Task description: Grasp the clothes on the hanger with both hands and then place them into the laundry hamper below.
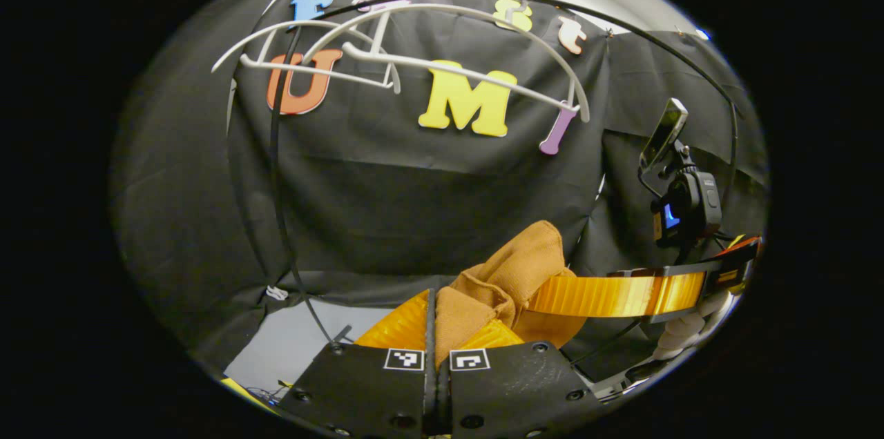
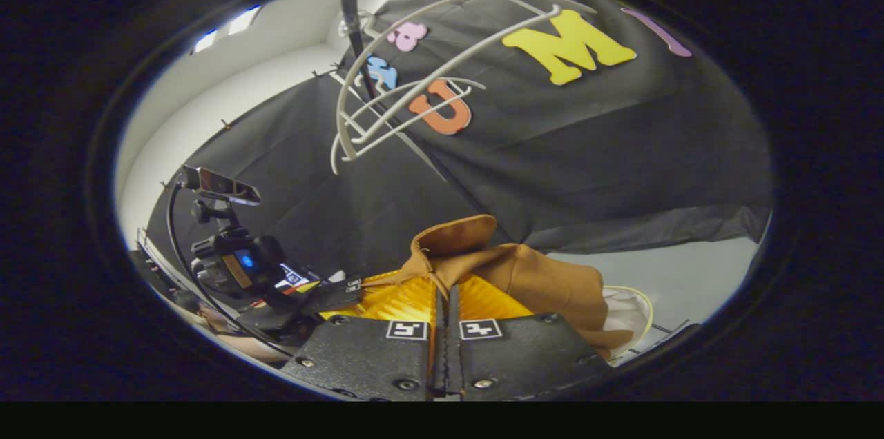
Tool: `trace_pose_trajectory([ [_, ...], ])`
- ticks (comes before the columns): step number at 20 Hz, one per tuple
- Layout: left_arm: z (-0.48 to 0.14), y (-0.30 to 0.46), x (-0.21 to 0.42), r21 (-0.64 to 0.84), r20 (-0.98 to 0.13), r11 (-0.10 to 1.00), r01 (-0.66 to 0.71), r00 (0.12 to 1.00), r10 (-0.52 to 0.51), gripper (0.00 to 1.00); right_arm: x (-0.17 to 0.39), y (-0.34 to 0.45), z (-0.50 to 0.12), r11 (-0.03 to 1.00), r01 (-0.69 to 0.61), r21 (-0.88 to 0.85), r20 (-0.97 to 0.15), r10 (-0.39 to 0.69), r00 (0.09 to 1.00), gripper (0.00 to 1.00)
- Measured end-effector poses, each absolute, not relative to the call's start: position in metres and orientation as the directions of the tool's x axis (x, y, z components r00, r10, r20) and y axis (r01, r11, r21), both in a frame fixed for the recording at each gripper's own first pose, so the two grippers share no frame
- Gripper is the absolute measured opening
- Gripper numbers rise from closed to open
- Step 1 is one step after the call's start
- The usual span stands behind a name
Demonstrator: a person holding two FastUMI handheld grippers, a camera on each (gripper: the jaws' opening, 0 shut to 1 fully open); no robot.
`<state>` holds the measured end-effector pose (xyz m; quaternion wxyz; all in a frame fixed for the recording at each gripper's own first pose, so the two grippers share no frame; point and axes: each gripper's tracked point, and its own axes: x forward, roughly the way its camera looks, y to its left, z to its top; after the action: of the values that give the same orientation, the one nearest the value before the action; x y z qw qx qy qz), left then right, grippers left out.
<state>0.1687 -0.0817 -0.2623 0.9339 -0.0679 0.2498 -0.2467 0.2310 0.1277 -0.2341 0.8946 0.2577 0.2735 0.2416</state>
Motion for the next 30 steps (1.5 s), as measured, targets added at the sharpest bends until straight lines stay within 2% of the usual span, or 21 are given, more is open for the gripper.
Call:
trace_pose_trajectory([
  [4, -0.321, -0.087, 0.147, -0.268, -0.502, 0.869, 0.417, 0.709, -0.495, 0.00, 0.223, 0.112, -0.305, 0.800, -0.206, 0.563, -0.488, 0.524, 0.698, 0.04],
  [10, -0.399, -0.115, 0.130, -0.353, -0.632, 0.880, 0.318, 0.612, -0.475, 0.00, 0.191, 0.094, -0.400, 0.871, -0.082, 0.485, -0.673, 0.432, 0.601, 0.04],
  [15, -0.439, -0.156, 0.107, -0.302, -0.755, 0.905, 0.300, 0.503, -0.420, 0.00, 0.167, 0.081, -0.468, 0.920, -0.025, 0.391, -0.796, 0.352, 0.492, 0.03],
  [19, -0.453, -0.167, 0.090, -0.293, -0.804, 0.911, 0.290, 0.441, -0.399, 0.00, 0.157, 0.087, -0.467, 0.928, 0.025, 0.371, -0.839, 0.323, 0.438, 0.04],
  [24, -0.459, -0.153, 0.091, -0.240, -0.816, 0.925, 0.295, 0.454, -0.357, 0.00, 0.160, 0.081, -0.470, 0.938, 0.057, 0.343, -0.844, 0.281, 0.457, 0.04],
  [25, -0.461, -0.150, 0.089, -0.231, -0.822, 0.924, 0.303, 0.448, -0.352, 0.07, 0.163, 0.081, -0.470, 0.937, 0.067, 0.342, -0.842, 0.274, 0.465, 0.05],
  [26, -0.457, -0.147, 0.090, -0.226, -0.819, 0.924, 0.309, 0.453, -0.352, 0.03, 0.162, 0.080, -0.470, 0.938, 0.076, 0.337, -0.844, 0.265, 0.466, 0.05],
  [27, -0.457, -0.146, 0.091, -0.227, -0.817, 0.924, 0.308, 0.456, -0.353, 0.19, 0.160, 0.081, -0.467, 0.936, 0.076, 0.343, -0.842, 0.270, 0.467, 0.04],
  [30, -0.449, -0.128, 0.102, -0.183, -0.820, 0.941, 0.283, 0.483, -0.305, 1.00, 0.171, 0.076, -0.461, 0.940, 0.076, 0.334, -0.838, 0.258, 0.480, 0.54],
])
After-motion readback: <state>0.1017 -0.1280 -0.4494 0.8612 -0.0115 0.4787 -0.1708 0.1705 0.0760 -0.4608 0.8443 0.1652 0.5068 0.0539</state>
